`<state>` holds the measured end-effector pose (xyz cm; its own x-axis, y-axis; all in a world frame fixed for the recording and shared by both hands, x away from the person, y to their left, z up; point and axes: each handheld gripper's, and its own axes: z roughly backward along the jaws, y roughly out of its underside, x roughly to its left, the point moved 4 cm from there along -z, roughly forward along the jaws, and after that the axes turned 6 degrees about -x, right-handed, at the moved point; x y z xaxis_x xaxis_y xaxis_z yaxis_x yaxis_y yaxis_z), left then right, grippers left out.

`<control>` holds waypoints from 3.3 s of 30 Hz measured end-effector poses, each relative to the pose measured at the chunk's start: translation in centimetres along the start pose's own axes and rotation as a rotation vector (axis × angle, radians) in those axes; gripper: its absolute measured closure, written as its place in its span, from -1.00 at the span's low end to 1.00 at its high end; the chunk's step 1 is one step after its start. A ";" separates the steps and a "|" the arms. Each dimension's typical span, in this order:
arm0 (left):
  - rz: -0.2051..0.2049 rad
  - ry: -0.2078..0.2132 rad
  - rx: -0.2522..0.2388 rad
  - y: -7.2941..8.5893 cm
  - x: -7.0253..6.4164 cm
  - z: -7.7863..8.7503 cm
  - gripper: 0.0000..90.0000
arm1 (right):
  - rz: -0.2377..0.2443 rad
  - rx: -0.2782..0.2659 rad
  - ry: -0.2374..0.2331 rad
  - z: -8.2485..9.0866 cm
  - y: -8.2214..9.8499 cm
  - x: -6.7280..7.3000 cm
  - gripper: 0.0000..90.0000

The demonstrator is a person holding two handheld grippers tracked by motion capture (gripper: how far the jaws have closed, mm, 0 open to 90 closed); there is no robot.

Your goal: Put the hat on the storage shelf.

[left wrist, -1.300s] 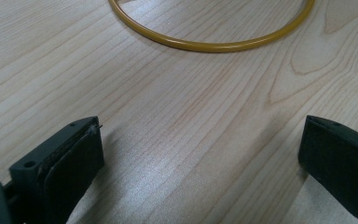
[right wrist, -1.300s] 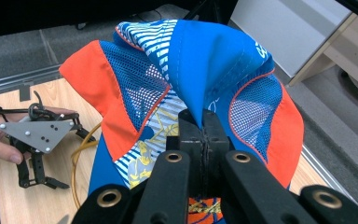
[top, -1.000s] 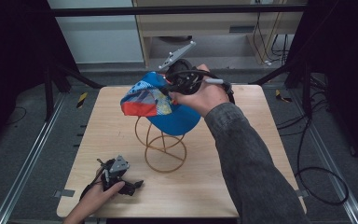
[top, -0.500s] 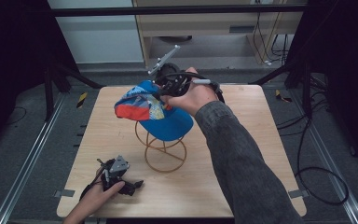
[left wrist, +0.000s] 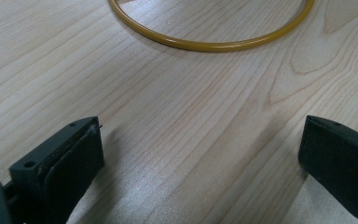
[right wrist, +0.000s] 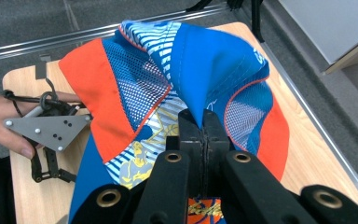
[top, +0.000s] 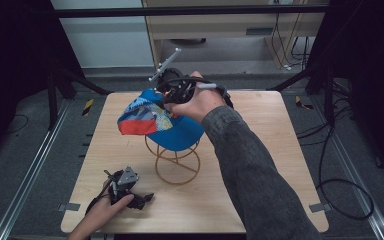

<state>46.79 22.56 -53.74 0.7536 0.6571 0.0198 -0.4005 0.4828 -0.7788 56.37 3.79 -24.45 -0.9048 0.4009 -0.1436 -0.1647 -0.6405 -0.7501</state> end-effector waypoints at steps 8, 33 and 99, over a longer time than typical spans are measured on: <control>0.000 0.001 -0.002 0.0 0.0 0.0 -1.00 | 0.003 0.001 -0.011 -0.6 0.2 0.3 0.99; 0.002 0.001 -0.002 0.0 0.0 0.0 -1.00 | -0.009 -0.006 -0.035 -1.2 1.2 0.5 0.85; 0.000 0.004 -0.001 0.0 0.0 0.0 -1.00 | -0.114 -0.111 0.028 3.4 3.1 0.3 -0.15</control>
<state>46.79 22.58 -53.75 0.7556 0.6548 0.0174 -0.3998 0.4820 -0.7796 54.21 -0.32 -24.65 -0.8711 0.4860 -0.0703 -0.2201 -0.5145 -0.8288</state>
